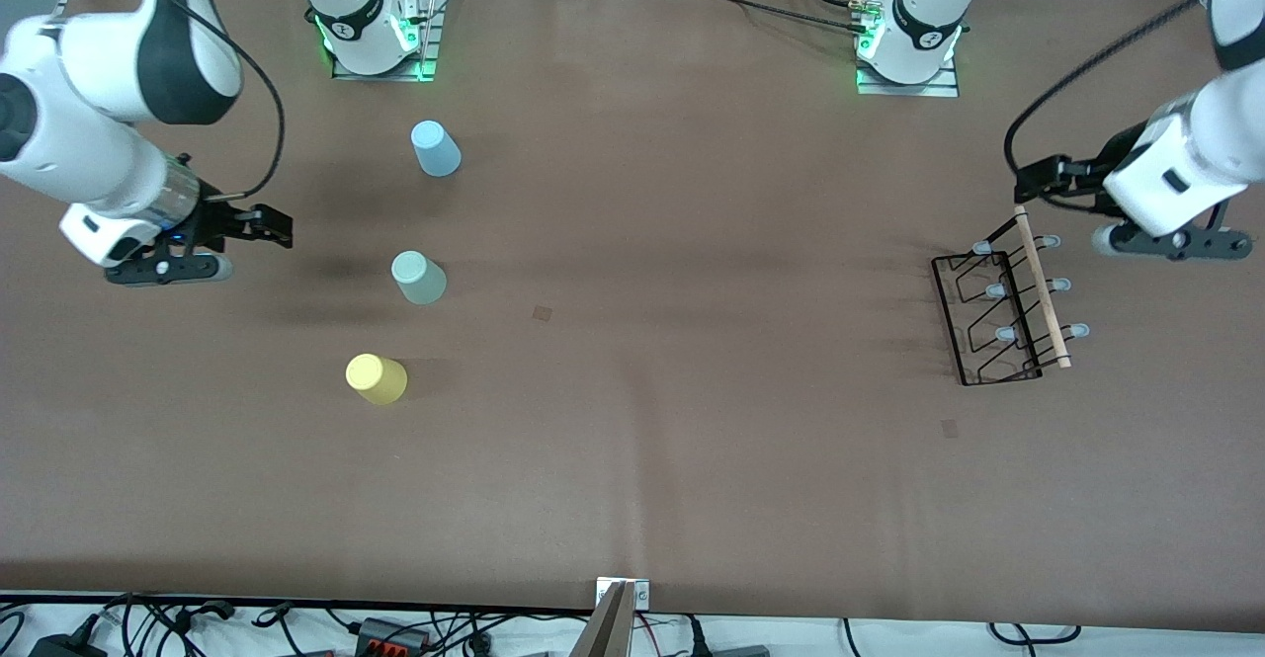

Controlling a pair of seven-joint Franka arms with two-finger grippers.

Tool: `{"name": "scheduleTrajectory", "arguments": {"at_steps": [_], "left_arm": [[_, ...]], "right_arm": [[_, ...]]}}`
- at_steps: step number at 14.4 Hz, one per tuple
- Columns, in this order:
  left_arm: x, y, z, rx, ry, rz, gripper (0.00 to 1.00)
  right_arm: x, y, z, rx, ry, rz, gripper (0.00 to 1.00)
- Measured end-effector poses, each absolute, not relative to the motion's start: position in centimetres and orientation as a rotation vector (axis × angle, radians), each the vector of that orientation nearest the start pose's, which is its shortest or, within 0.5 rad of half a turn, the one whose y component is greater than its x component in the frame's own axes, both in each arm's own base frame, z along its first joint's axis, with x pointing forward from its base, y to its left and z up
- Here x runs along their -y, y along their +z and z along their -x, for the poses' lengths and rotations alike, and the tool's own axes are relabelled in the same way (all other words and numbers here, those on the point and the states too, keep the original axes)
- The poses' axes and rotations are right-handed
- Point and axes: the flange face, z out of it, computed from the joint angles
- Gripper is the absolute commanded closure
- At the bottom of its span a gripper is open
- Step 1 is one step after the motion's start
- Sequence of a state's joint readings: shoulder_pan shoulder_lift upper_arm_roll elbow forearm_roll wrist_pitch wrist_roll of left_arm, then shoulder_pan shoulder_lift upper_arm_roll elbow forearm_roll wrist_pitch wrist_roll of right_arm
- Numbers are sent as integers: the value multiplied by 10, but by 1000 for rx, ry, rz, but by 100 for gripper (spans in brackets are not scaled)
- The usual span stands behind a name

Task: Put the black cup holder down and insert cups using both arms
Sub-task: 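Grasp the teal cup with the right gripper while the left gripper grasps the rack handle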

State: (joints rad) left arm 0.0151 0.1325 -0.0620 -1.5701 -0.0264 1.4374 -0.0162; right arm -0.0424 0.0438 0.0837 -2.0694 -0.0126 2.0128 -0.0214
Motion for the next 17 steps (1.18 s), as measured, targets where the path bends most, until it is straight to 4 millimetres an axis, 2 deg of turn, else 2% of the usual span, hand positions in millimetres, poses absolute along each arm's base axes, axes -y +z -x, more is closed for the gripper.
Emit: {"name": "scheduleTrajectory", "arguments": {"at_steps": [2, 4, 6, 8, 10, 11, 12, 14, 17], "left_arm": [[21, 524, -578, -30, 462, 3134, 0], [-5, 512, -586, 35, 455, 3132, 0], [-32, 498, -602, 80, 349, 3110, 0], [-39, 484, -615, 77, 242, 3089, 1], [-39, 462, -619, 63, 171, 3075, 3], [-40, 448, -620, 62, 131, 3076, 3], [-44, 432, -618, 68, 113, 3077, 10], [-54, 402, -608, 90, 134, 3079, 16], [-68, 380, -595, 121, 157, 3080, 31]], "right_arm": [[-25, 393, -539, 84, 186, 3145, 0], [-28, 392, -538, 90, 190, 3145, 0], [-30, 389, -538, 95, 204, 3144, 0], [-31, 383, -539, 97, 233, 3141, 0], [-36, 381, -540, 106, 232, 3138, 0], [-41, 380, -542, 111, 208, 3138, 0], [-48, 377, -545, 92, 176, 3140, 0], [-71, 361, -549, 23, 139, 3144, 0], [-102, 329, -556, 11, 102, 3140, 0]]}}
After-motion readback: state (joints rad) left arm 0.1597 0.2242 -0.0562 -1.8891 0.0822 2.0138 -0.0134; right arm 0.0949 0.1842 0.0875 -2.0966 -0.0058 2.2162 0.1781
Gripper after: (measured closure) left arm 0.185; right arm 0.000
